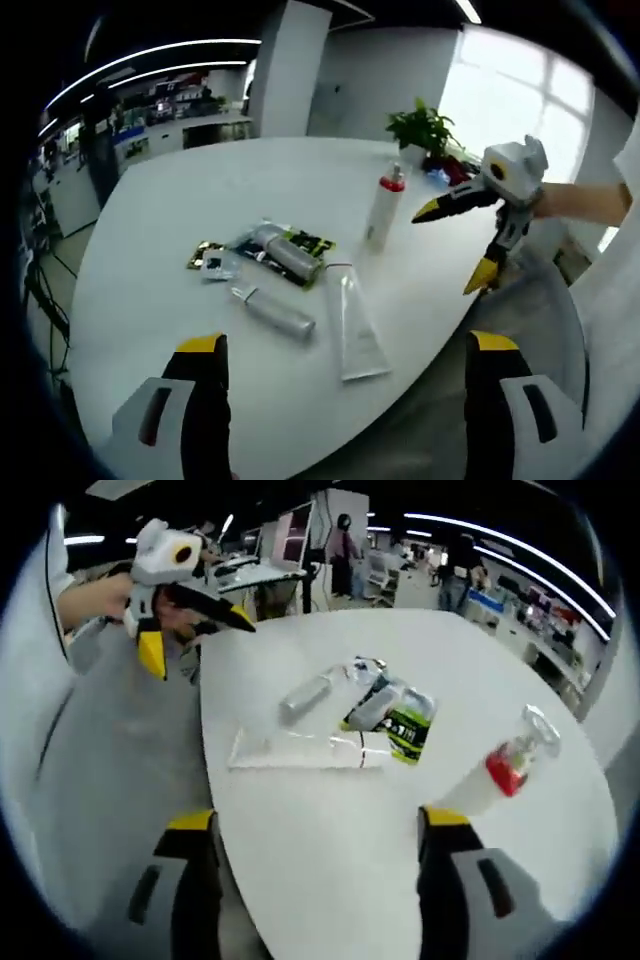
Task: Arrange the skincare products in the storage area until every visible bottle or jar stands upright without overlapping.
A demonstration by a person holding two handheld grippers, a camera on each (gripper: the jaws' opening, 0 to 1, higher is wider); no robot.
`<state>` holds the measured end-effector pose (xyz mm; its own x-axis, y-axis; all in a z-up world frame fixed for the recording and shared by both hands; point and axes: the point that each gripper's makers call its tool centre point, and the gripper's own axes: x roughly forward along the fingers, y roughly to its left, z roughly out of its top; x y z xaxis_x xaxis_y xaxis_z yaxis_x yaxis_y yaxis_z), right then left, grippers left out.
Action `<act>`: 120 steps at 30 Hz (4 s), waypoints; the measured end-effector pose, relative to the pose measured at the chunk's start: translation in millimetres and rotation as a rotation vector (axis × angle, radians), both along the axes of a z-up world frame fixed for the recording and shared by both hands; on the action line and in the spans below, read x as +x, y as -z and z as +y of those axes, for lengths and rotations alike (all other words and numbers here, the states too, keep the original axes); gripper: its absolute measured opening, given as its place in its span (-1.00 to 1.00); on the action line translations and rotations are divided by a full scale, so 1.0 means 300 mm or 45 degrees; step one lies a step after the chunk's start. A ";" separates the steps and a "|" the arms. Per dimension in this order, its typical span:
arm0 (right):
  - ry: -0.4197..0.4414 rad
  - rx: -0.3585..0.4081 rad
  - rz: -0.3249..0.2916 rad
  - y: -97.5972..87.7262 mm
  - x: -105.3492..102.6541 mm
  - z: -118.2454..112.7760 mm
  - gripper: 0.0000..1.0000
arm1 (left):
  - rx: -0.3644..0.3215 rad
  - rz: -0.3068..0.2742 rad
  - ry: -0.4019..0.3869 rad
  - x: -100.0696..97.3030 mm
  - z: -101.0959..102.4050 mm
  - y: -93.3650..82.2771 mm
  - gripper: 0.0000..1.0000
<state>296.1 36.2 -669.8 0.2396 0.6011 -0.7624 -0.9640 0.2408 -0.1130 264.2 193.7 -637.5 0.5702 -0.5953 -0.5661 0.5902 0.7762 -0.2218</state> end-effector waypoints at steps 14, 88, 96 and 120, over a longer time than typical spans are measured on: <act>-0.618 -0.359 -0.147 0.100 0.002 0.138 0.42 | -0.048 -0.003 -0.069 -0.011 0.025 0.013 0.94; -0.213 0.018 0.097 0.123 -0.091 0.242 -0.44 | -0.161 0.019 0.018 -0.027 -0.087 -0.063 0.87; 0.034 0.224 0.089 0.042 -0.080 0.236 -0.44 | -0.217 0.012 -0.037 0.006 -0.133 -0.092 0.82; 0.306 0.396 -0.033 -0.076 -0.112 0.185 -0.44 | -0.208 -0.082 0.026 0.050 -0.344 -0.096 -0.59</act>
<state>262.6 91.8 -646.9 0.4181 0.7270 -0.5447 -0.8739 0.4856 -0.0225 279.1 90.4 -608.5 0.5892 -0.6881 -0.4235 0.6226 0.7207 -0.3049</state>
